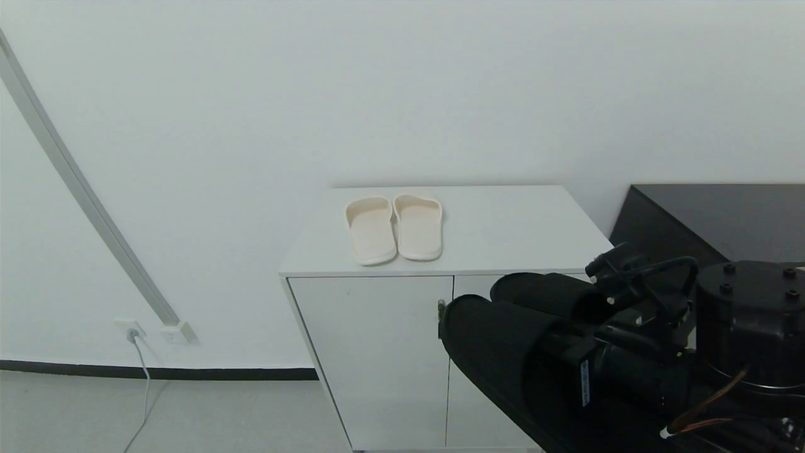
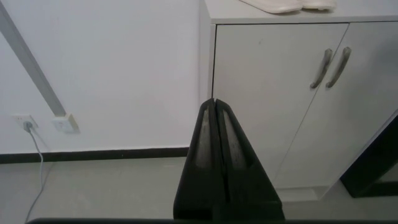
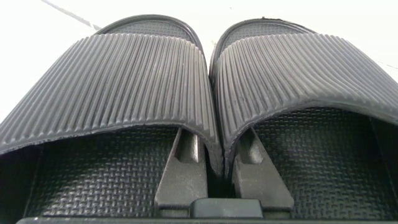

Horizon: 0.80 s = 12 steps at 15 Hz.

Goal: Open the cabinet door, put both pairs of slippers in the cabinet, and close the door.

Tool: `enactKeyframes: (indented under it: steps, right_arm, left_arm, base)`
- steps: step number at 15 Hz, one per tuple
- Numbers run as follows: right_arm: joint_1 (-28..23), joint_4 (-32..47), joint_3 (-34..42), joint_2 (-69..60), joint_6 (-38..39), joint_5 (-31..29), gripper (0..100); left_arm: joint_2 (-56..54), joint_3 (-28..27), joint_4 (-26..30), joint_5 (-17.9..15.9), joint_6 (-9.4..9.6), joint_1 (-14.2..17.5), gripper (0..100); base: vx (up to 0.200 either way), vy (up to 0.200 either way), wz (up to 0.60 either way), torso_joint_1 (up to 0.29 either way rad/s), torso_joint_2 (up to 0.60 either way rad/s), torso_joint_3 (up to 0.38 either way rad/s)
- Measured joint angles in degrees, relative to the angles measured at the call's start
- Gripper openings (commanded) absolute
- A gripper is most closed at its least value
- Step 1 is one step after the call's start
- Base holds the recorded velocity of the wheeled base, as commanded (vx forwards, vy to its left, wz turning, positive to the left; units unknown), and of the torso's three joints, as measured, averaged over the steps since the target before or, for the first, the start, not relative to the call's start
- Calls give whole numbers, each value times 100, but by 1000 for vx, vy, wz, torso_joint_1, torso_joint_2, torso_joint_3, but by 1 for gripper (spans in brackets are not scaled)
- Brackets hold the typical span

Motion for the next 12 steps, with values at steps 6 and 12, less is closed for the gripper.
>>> enactKeyframes:
  steps: [6,12]
  right_arm:
    - [99,0,202,-96,-22,156,0]
    - [185,-107,345,-127,-29,197,0]
  left_arm:
    - [-2,0,2,0,0,-2,0]
    - [0,0,2,0,7,0,0]
  base:
    - [0,0,0,0,0,0]
    - [0,0,0,-142,359,209]
